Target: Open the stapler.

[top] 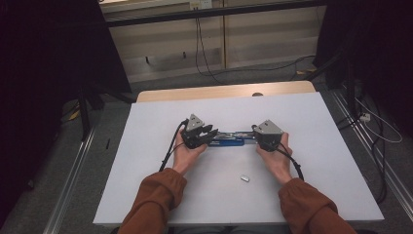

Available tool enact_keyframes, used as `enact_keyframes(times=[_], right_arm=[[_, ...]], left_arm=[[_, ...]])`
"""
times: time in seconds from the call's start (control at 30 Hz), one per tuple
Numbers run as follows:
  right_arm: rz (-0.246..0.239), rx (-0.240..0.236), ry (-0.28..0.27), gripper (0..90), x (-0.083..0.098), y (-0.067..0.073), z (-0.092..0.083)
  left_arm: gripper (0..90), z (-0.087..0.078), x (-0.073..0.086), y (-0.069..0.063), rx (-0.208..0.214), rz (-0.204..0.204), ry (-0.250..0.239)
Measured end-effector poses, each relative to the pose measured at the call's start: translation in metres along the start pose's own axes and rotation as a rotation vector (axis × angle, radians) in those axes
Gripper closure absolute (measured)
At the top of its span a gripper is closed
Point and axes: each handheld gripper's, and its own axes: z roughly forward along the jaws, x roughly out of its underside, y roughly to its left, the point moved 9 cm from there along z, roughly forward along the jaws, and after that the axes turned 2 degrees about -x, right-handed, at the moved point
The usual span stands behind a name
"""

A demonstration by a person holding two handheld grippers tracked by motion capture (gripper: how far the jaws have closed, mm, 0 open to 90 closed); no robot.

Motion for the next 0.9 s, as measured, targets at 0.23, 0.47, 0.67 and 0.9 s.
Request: enact_keyframes(times=[0.23, 0.47, 0.67, 0.9], right_arm=[[0.010, -0.006, -0.013, 90.0, -0.003, 0.000, 0.000], [0.060, -0.031, -0.037, 90.0, -0.005, -0.002, -0.001], [0.092, -0.054, -0.059, 86.1, -0.008, -0.002, -0.003], [0.142, -0.059, -0.082, 60.4, -0.013, -0.003, -0.005]], left_arm=[[59.0, -0.003, -0.003, 0.003, -0.004, -0.014, -0.012], [46.6, -0.006, -0.005, 0.005, -0.013, -0.035, -0.011], [34.4, -0.011, -0.007, 0.013, -0.042, -0.056, -0.014], [21.8, -0.017, -0.010, 0.015, -0.066, -0.068, -0.020]])
